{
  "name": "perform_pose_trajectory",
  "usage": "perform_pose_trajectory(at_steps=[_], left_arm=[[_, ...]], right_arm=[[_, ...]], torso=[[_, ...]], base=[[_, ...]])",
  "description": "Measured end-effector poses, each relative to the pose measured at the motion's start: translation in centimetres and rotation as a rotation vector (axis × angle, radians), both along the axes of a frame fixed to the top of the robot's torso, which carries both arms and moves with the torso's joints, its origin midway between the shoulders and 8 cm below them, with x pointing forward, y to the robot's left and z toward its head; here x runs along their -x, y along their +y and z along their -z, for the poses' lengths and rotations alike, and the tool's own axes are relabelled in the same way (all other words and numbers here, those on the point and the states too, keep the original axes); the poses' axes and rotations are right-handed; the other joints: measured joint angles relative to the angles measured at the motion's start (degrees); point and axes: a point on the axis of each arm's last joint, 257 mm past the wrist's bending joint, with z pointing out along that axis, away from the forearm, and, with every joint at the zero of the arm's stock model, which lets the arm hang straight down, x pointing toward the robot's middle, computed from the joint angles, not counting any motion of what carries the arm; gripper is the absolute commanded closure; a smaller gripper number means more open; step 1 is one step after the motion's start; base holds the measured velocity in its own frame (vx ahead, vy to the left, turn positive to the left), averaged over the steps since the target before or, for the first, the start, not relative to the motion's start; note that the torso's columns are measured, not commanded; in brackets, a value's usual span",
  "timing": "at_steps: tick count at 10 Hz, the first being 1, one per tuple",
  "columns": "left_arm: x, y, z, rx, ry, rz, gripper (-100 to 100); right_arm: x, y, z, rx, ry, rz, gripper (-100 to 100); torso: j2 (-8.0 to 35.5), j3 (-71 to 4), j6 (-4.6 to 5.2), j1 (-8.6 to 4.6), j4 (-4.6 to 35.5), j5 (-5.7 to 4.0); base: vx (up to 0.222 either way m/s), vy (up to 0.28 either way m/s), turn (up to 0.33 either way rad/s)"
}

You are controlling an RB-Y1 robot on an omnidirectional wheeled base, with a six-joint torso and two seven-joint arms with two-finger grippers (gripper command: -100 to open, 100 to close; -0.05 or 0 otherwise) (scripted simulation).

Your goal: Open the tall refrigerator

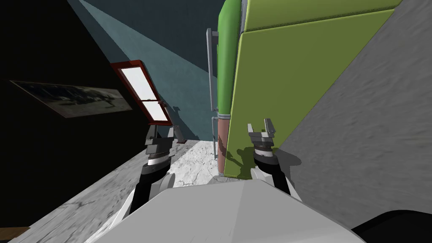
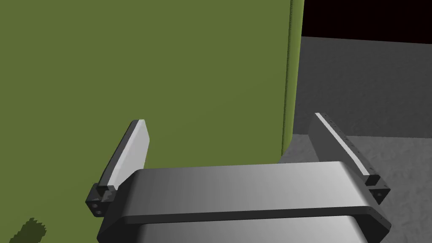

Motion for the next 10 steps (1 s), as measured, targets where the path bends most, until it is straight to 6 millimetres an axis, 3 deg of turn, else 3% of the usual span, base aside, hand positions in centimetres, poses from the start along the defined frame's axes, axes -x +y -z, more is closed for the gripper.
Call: perform_pose_trajectory(at_steps=[2, 9, 10], left_arm=[[0.0, 0.0, 0.0, 0.0, 0.0, 0.0, 0], [0.01, 0.0, -0.01, 0.0, 0.0, 0.0, 0], [0.01, 0.0, -0.01, 0.0, 0.0, 0.0, 0]], right_arm=[[0.0, 0.0, 0.0, 0.0, 0.0, 0.0, 0], [0.01, 0.0, -0.01, 0.0, 0.0, 0.0, 0], [0.01, 0.0, -0.01, 0.0, 0.0, 0.0, -100]], torso=[[5.97, -12.0, 0.0, 0.0, 6.0, 0.0], [35.39, -70.73, 0.0, 0.0, 35.37, 0.0], [39.62, -79.19, 0.0, 0.0, 39.6, 0.0]], base=[[0.0, 0.0, 0.0], [0.0, 0.0, 0.0], [0.004, -0.001, 0.034]])
